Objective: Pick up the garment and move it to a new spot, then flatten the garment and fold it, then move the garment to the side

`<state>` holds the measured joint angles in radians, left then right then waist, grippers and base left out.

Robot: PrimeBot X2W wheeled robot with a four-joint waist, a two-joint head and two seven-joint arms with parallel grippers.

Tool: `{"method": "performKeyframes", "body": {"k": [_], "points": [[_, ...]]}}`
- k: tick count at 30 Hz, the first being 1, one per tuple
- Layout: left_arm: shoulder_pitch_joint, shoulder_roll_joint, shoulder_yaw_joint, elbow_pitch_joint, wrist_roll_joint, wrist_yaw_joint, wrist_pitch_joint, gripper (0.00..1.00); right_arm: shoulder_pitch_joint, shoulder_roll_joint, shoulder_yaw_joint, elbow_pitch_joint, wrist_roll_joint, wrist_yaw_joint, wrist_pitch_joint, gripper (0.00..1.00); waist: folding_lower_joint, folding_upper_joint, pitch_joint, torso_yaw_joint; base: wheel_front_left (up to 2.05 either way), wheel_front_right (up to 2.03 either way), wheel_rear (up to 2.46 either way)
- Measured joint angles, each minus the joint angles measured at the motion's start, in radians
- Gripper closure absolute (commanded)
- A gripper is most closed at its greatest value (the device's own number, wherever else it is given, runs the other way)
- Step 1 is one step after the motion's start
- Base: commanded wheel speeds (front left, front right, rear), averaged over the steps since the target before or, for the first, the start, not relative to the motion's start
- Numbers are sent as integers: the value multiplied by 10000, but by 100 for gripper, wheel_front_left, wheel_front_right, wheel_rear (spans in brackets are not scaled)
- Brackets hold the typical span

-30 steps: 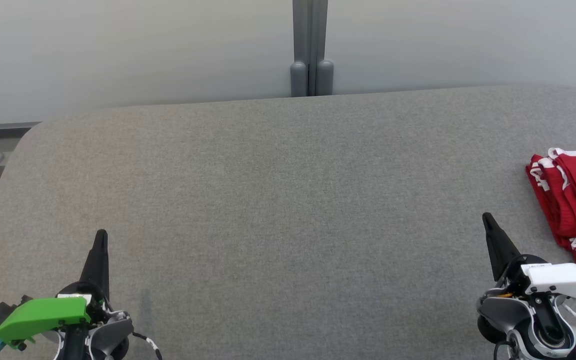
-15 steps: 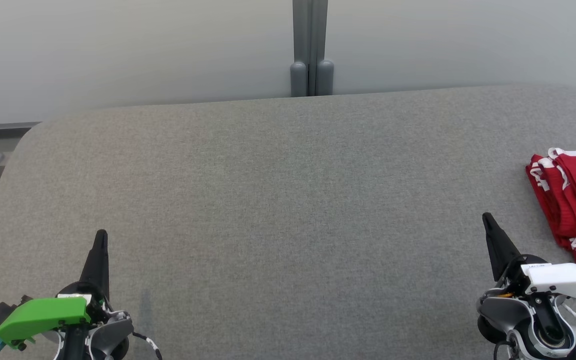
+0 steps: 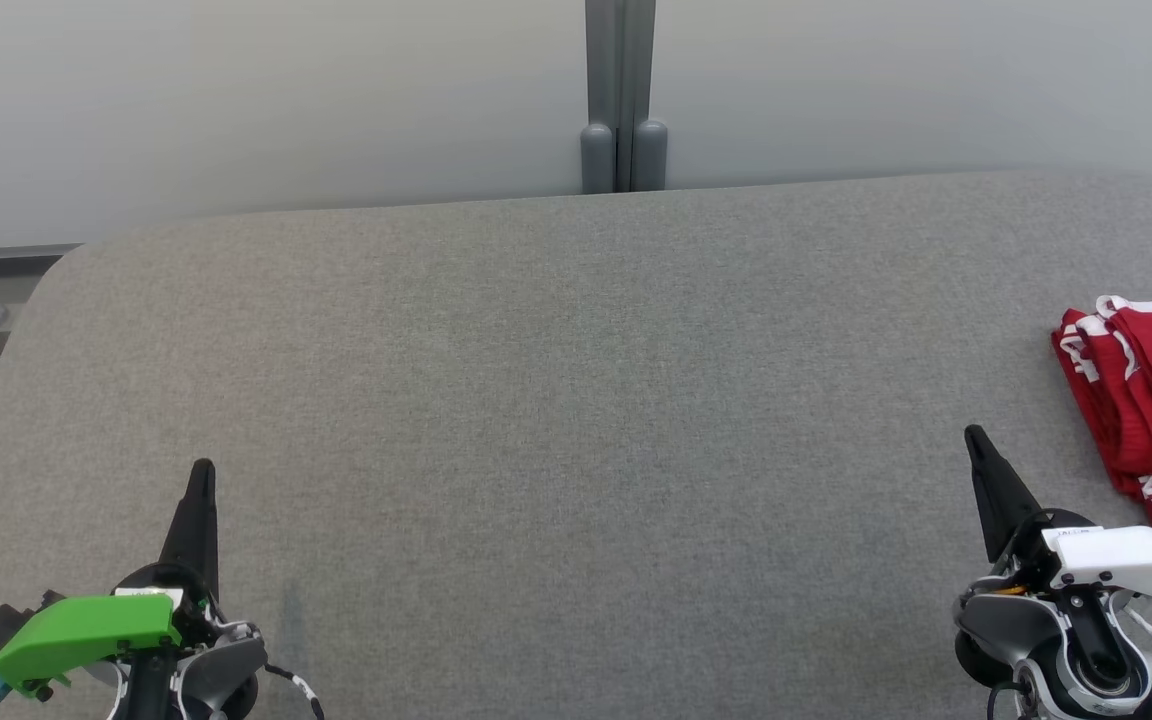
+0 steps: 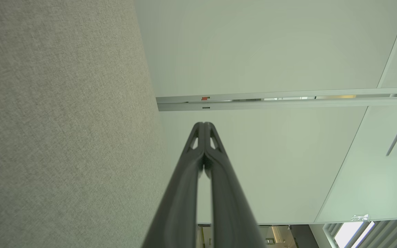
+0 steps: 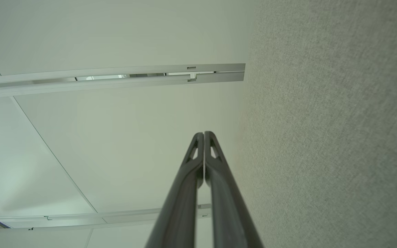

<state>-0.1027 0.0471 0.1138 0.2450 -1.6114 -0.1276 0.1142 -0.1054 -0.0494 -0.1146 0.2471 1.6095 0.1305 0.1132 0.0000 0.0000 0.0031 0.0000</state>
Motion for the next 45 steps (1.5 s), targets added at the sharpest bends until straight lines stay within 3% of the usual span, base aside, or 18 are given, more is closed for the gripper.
{"method": "performKeyframes", "body": {"k": [45], "points": [[-1,0,0,-2,0,0,0,100,-1,0,0,-2,0,0,0,100,0,0,0,0,0,0,0]]}}
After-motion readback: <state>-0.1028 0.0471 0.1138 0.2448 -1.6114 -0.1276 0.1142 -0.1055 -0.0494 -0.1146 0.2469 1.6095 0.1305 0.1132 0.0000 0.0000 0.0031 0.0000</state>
